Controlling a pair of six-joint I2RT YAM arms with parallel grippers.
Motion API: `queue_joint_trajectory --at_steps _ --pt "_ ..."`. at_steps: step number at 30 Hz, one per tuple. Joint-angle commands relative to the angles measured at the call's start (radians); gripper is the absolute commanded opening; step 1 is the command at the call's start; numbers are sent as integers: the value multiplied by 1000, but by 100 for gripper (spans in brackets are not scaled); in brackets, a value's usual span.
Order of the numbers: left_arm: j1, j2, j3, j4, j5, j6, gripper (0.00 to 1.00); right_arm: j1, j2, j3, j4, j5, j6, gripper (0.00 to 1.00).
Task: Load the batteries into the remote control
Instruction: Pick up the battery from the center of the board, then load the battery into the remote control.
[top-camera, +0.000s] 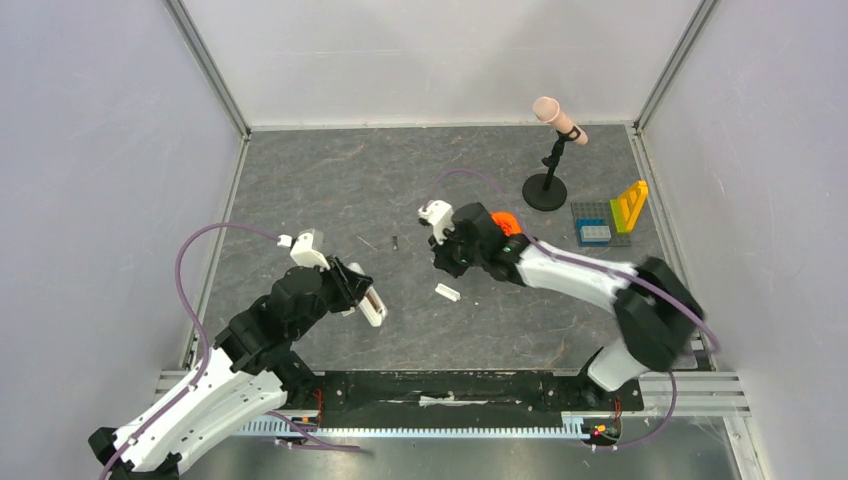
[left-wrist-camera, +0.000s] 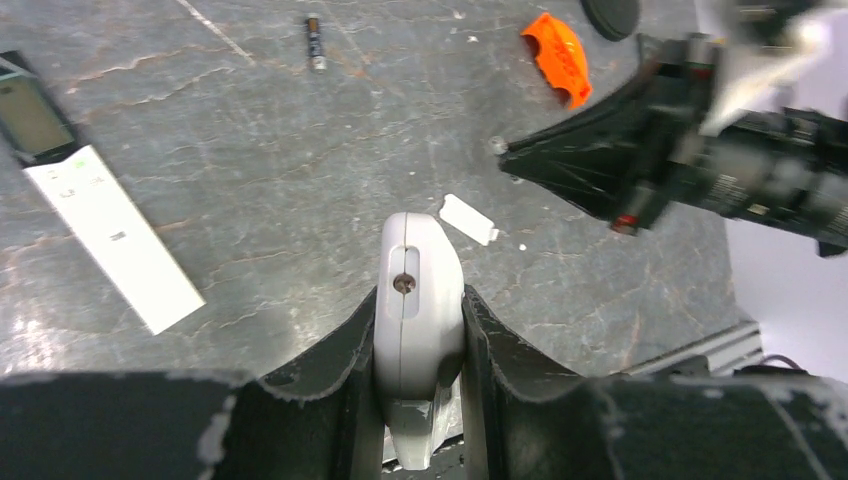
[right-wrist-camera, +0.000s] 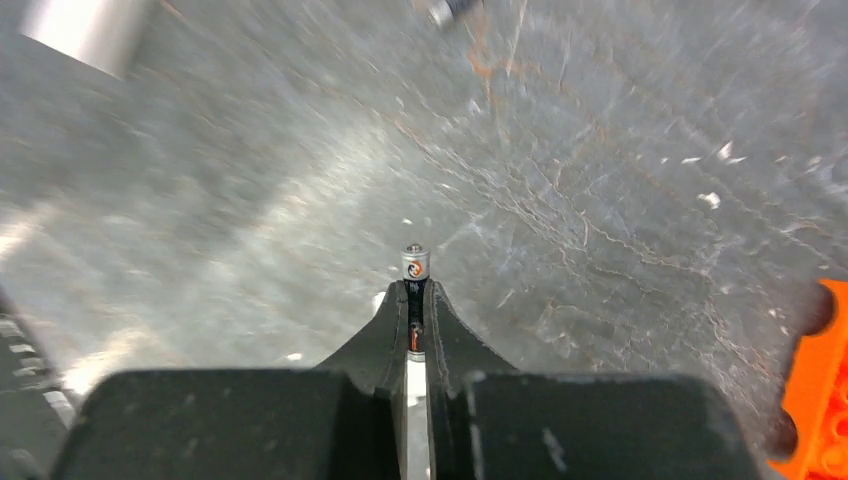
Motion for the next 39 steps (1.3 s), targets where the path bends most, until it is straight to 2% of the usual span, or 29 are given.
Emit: queue_joint_trajectory --at_steps 1,5,10,16,23,39 --pt "5 -29 -33 172 116 38 2 38 -310 -164 307 -43 223 0" --pt "5 -43 -65 273 177 16 2 98 -539 -313 483 -7 379 0" --pt "5 -57 -122 456 270 -49 2 205 -663 -384 612 85 509 0" --pt "5 -50 -149 567 335 -136 2 352 -670 -382 666 222 526 0" --pt "5 -29 -132 550 345 -244 2 461 -618 -350 638 338 467 0" --pt "5 -36 -131 527 365 -335 2 495 -575 -371 610 431 360 0"
